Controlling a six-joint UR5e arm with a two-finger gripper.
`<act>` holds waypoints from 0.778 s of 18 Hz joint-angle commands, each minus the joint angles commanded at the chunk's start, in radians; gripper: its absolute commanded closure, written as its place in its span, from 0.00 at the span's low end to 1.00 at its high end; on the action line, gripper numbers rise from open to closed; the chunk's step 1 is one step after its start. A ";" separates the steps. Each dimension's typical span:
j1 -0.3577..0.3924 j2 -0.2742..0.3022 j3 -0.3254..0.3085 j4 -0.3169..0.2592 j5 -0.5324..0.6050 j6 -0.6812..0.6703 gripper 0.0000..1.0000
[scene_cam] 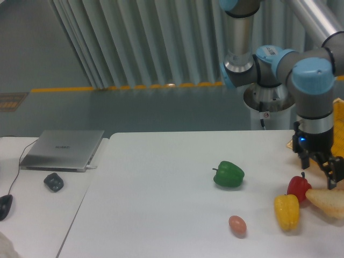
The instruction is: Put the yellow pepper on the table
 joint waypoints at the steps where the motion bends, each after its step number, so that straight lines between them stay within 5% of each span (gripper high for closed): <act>1: 0.011 -0.003 -0.018 -0.002 -0.003 0.000 0.00; 14: 0.057 -0.046 -0.020 -0.048 -0.058 0.186 0.00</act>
